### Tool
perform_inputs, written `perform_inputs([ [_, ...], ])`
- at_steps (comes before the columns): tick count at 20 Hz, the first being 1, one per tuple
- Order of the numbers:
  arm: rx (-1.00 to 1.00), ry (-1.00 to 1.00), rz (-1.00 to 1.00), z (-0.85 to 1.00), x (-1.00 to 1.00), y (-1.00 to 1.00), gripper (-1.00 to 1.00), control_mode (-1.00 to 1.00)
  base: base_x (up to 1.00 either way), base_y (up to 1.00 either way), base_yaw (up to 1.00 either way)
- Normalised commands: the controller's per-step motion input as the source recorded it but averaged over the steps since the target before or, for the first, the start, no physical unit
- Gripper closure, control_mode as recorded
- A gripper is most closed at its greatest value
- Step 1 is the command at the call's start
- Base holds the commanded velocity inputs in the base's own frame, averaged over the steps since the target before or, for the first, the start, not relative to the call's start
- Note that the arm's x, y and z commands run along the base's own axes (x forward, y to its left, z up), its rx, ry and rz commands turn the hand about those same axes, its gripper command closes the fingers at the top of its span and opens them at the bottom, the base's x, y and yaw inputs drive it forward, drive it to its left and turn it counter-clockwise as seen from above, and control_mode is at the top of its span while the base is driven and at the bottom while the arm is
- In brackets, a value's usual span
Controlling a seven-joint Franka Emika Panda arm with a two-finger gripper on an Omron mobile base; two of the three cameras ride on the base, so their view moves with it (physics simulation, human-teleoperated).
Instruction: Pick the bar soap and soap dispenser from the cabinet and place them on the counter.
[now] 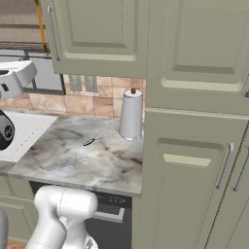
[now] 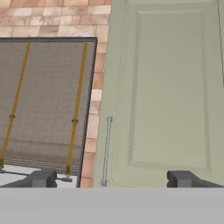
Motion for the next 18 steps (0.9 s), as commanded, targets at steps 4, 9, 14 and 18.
perform_inputs([
  [4, 0.00, 0.01, 0.00, -0.01, 0.08, 0.00, -1.00, -1.00, 0.00, 0.00, 0.00],
  [9, 0.00, 0.00, 0.00, -0.04, 0.11, 0.00, -1.00, -1.00, 0.00, 0.00, 0.00],
  [14, 0.00, 0.00, 0.00, -0.12, 0.17, 0.00, -1.00, -1.00, 0.00, 0.00, 0.00],
  [18, 0.00, 0.00, 0.00, -0.17, 0.17, 0.00, -1.00, -1.00, 0.00, 0.00, 0.00],
])
